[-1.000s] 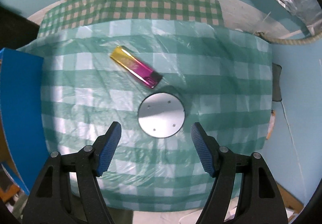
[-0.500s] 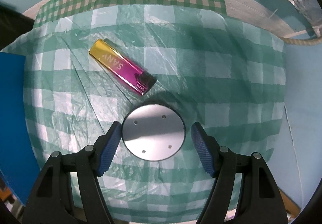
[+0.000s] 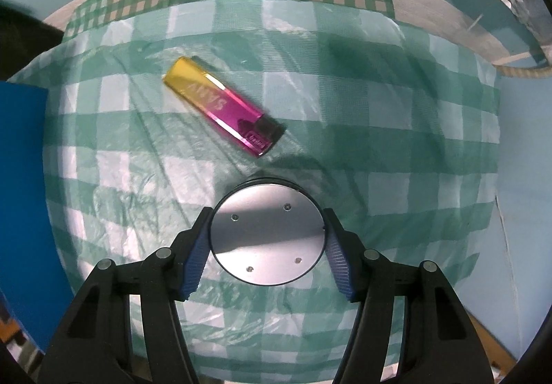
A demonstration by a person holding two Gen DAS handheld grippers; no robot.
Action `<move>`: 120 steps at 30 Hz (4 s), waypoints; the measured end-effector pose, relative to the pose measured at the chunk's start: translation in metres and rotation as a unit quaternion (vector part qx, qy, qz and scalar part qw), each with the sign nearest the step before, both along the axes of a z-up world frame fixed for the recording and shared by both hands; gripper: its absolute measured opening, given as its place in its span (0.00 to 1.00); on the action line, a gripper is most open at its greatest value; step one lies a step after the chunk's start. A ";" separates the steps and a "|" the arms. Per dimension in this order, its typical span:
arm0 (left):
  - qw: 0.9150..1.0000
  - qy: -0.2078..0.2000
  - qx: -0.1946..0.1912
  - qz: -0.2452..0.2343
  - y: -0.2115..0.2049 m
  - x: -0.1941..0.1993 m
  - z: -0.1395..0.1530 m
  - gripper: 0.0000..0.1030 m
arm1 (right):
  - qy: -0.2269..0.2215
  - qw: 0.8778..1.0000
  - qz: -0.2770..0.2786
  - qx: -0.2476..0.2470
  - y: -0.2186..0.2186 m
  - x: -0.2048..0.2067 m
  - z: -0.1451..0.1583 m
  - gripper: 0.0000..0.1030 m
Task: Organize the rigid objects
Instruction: 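Close the right gripper on the round puck speaker and lift it, then carry the puck speaker with the right gripper into the box and release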
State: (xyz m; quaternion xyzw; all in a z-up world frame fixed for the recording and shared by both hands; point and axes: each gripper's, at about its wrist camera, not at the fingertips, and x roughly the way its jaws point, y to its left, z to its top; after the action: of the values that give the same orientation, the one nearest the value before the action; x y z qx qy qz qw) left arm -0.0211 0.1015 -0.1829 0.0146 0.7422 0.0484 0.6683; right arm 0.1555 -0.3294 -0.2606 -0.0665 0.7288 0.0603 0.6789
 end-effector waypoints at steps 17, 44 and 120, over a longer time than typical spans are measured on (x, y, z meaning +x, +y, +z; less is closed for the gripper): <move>1.000 -0.001 0.000 -0.003 -0.001 0.000 0.000 0.04 | -0.020 0.998 0.042 0.033 0.045 -0.025 0.056 0.60; 1.000 -0.002 -0.001 -0.005 -0.001 0.002 0.000 0.04 | -0.064 0.976 0.197 0.071 0.185 -0.060 0.132 0.60; 1.000 -0.005 -0.003 -0.004 -0.001 0.000 0.004 0.04 | -0.080 0.962 0.253 0.062 0.193 -0.050 0.132 0.61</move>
State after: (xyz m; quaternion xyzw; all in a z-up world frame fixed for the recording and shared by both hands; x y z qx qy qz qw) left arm -0.0210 0.1008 -0.1786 0.0149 0.7392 0.0437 0.6719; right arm 0.1056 -0.1360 -0.1286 -0.2115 0.6260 0.2697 0.7005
